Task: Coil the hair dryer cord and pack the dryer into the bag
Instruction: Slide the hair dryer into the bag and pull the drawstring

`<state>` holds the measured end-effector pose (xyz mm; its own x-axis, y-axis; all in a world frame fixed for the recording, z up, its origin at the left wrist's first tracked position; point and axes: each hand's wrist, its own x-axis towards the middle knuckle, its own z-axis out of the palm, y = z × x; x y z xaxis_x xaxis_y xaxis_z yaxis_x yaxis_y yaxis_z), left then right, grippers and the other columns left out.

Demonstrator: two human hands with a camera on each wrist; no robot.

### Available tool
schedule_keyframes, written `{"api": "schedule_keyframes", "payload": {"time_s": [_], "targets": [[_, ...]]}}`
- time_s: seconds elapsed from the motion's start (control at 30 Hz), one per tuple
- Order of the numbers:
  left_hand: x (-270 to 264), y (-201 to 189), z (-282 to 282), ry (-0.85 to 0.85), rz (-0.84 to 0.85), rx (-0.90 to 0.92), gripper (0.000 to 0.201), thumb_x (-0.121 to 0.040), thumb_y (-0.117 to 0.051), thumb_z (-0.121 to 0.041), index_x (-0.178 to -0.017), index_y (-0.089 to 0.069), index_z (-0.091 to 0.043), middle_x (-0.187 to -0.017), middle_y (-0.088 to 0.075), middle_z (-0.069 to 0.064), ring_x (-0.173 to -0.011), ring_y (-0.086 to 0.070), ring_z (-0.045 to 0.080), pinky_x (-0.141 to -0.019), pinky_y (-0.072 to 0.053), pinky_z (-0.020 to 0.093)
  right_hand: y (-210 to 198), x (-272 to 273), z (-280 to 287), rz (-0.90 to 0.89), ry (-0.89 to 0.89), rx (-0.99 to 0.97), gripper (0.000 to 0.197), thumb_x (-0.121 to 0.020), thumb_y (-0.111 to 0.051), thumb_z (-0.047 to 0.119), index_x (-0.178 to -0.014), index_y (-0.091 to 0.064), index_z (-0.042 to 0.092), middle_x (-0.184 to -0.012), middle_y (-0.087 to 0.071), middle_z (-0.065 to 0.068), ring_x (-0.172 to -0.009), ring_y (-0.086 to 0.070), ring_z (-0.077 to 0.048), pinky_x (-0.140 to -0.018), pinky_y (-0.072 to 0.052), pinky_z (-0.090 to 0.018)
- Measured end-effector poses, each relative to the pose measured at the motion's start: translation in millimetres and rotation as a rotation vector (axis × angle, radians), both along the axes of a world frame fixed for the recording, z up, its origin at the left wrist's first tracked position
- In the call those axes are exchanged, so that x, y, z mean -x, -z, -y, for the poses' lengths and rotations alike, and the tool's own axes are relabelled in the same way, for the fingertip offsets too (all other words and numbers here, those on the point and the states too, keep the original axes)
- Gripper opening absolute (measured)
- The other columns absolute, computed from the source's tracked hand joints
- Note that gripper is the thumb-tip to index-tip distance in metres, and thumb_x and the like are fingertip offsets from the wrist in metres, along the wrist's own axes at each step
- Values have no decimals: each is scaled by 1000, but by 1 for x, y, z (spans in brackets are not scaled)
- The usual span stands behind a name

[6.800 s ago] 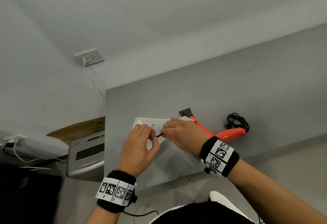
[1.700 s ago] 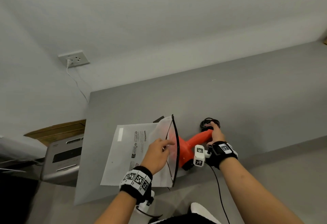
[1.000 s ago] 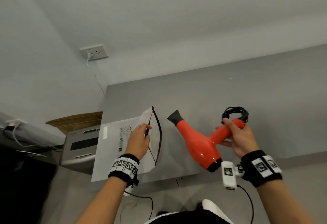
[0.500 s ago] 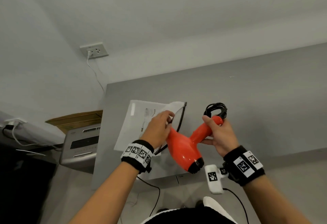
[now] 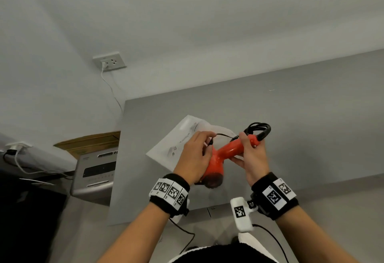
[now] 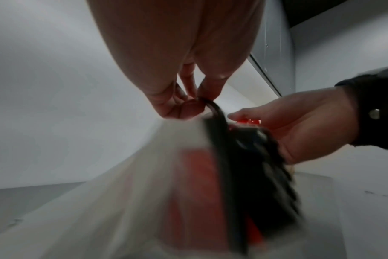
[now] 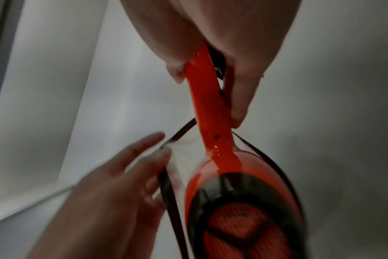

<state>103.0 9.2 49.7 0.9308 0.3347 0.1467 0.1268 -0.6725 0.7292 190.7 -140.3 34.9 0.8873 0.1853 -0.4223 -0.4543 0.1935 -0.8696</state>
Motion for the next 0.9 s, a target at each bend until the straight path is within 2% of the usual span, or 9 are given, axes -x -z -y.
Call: {"api": "schedule_keyframes", "payload": {"time_s": [0.1,0.17,0.27,0.37,0.5,0.63,0.73,0.8,0.9], "targets": [[-4,1,4,-50,28,43,30,-98,-58,-9,-120,-63,-29,-113,-61,-14,-97,-57,0,-92,-50,20,3,4,-3,185,-118,241,40,-95,-65,44,-128,-51,28,-113,-64,-1,-102,-67,-26,-54,-60,-33],[-2,5,6,-68,39,56,30,-97,-59,-9,-118,-63,-29,-109,-61,-14,-96,-58,3,-91,-52,24,6,3,-3,216,-149,278,40,-92,-66,47,-125,-53,28,-109,-64,-3,-97,-68,-29,-49,-57,-32],[5,10,9,-59,10,60,32,-97,-61,-18,-124,-57,-32,-104,-57,-16,-90,-59,3,-85,-52,21,4,-4,-1,161,-95,226,40,-89,-71,44,-120,-56,24,-109,-66,-7,-96,-71,-31,-54,-61,-36],[17,18,7,-82,-28,24,38,-96,-63,-32,-132,-51,-31,-105,-55,-13,-91,-59,3,-82,-51,18,-1,-9,2,103,-10,70,35,-92,-73,27,-118,-57,9,-108,-69,-17,-92,-74,-32,-57,-61,-36],[25,31,-5,-168,-102,44,38,-94,-61,-22,-131,-52,-25,-115,-53,-9,-98,-56,7,-86,-48,21,-4,-10,4,80,43,-23,34,-91,-74,17,-115,-57,1,-111,-68,-23,-95,-74,-35,-62,-64,-40],[24,41,-15,-153,-154,-59,45,-86,-58,-11,-129,-51,-23,-114,-49,-7,-102,-54,11,-87,-49,24,-7,-12,6,74,55,-68,23,-92,-73,15,-106,-58,4,-103,-68,-19,-84,-75,-29,-63,-65,-40],[23,49,-26,-156,-221,-208,51,-85,-63,-19,-134,-48,-21,-125,-48,-4,-112,-48,13,-95,-48,30,-9,-15,7,78,73,-89,18,-93,-72,15,-104,-60,9,-97,-69,-12,-76,-75,-22,-66,-66,-42],[20,53,-30,-181,-223,-294,45,-89,-67,-24,-131,-52,-19,-125,-51,-1,-113,-51,16,-95,-50,34,-9,-17,8,65,96,-99,16,-93,-72,15,-103,-59,11,-97,-70,-11,-75,-75,-21,-66,-66,-42],[10,55,-34,-223,-182,-324,24,-92,-65,-14,-116,-60,-14,-114,-59,2,-104,-57,21,-88,-54,37,-7,-19,8,43,111,-113,18,-93,-72,15,-105,-60,10,-100,-70,-14,-78,-74,-25,-65,-65,-41]]}}
